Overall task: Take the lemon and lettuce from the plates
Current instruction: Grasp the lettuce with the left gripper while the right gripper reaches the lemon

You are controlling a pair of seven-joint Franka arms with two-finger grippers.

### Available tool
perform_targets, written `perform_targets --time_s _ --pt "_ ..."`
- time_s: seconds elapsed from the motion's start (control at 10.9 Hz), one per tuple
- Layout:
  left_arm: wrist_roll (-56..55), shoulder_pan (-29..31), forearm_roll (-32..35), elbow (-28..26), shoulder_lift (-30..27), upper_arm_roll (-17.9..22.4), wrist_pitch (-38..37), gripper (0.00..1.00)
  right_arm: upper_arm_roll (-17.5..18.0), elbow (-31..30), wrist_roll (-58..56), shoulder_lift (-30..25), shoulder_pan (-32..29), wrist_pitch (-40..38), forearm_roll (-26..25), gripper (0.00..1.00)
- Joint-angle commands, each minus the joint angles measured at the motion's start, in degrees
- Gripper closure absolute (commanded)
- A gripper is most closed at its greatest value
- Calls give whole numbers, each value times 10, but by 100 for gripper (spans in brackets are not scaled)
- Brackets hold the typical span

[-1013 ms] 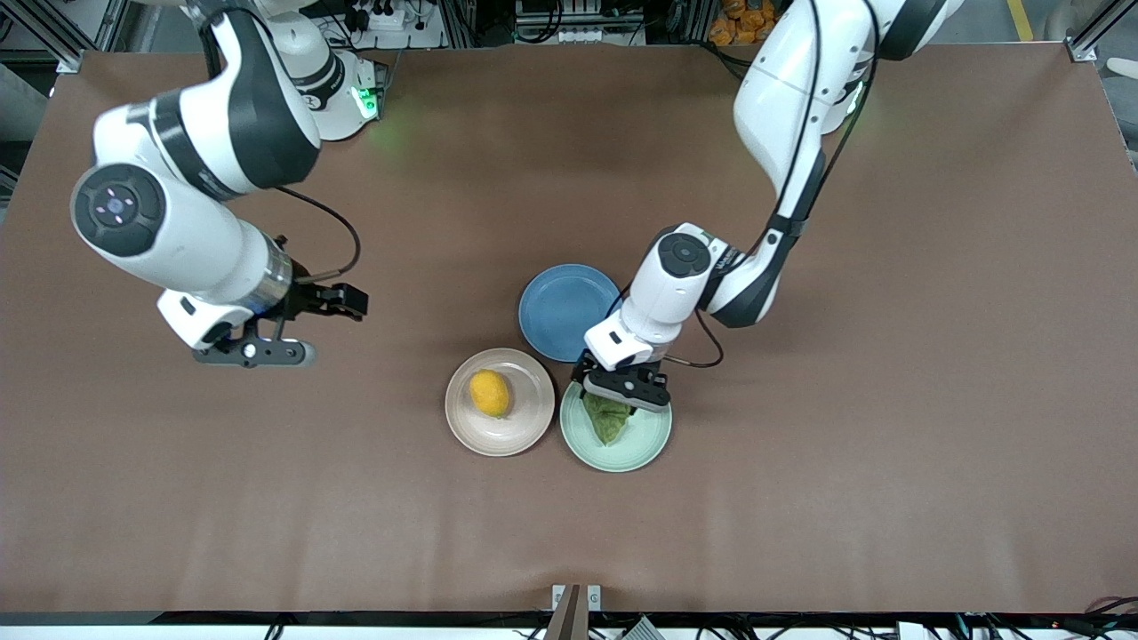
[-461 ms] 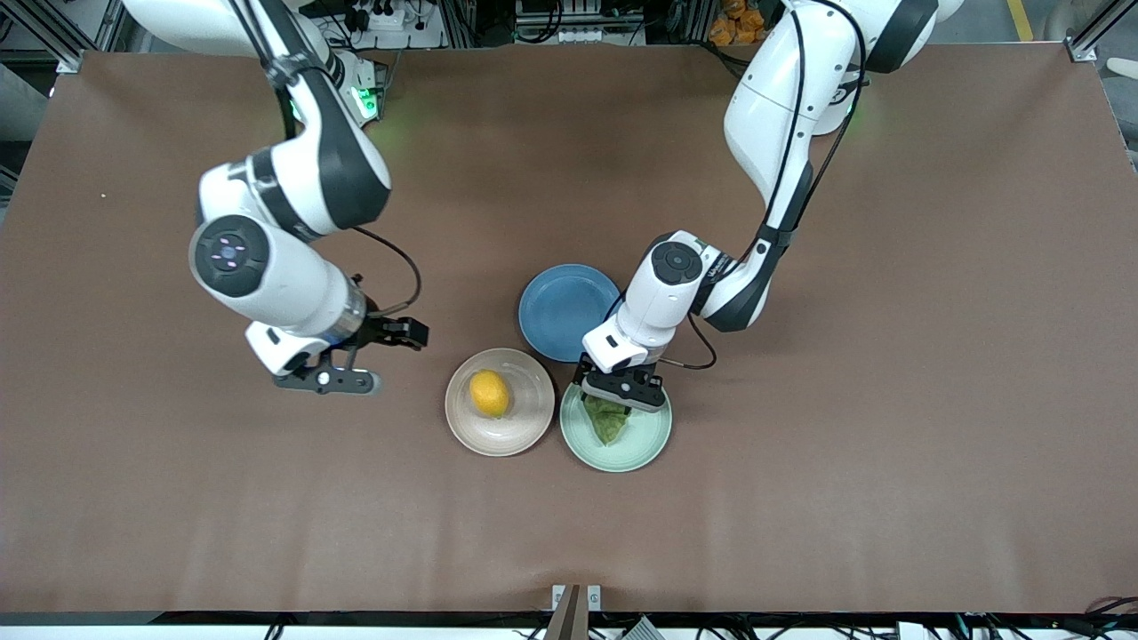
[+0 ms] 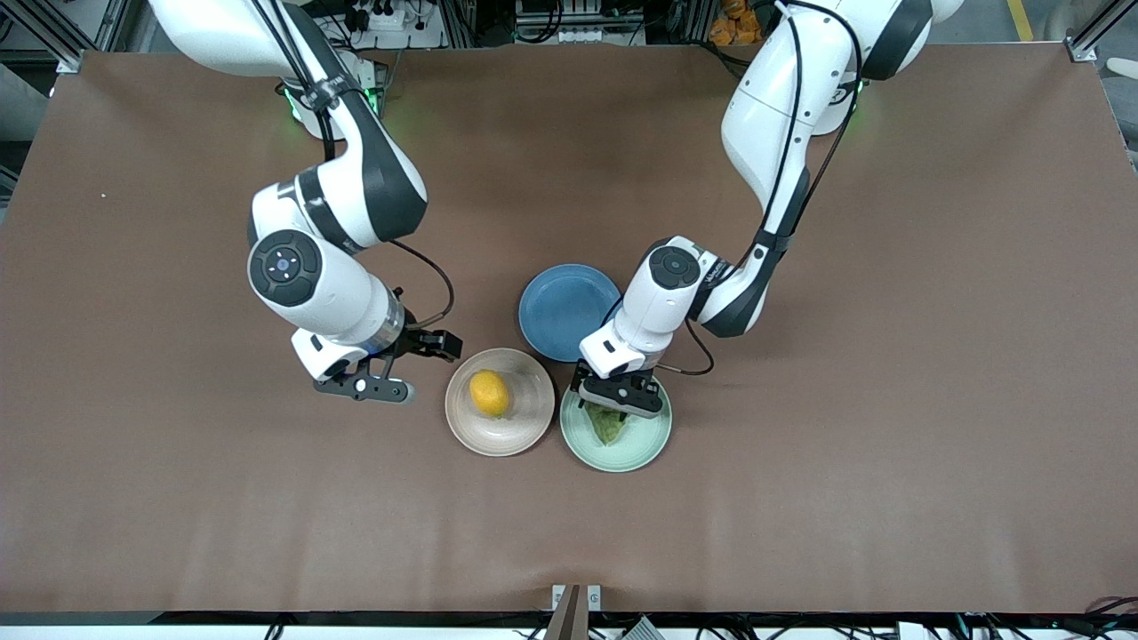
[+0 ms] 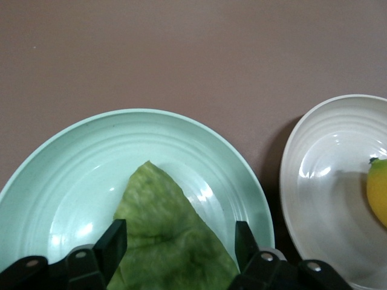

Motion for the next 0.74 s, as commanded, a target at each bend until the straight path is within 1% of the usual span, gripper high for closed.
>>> perform_targets --time_s 0.0,0.09,0.18,0.28,0.37,0.46,0.55,0.64 --pt "0 -5 -5 23 26 7 17 20 -4 9 13 18 6 16 16 0" --pt "0 -5 6 23 33 13 23 21 -4 8 13 23 12 18 15 0" --pt "0 -5 10 23 36 13 24 25 -4 8 13 26 14 23 16 0" --pt "0 -5 10 23 37 13 24 33 -4 6 14 31 19 31 16 0" --pt "0 -5 10 23 39 13 24 37 -4 4 28 39 28 45 14 0" --pt "0 -5 10 23 45 14 24 45 -4 4 36 48 35 57 14 0" --pt "0 -5 10 23 47 14 24 59 -4 3 37 56 41 75 13 0" --pt "-1 -4 10 22 47 14 24 70 -4 3 46 66 46 91 9 0"
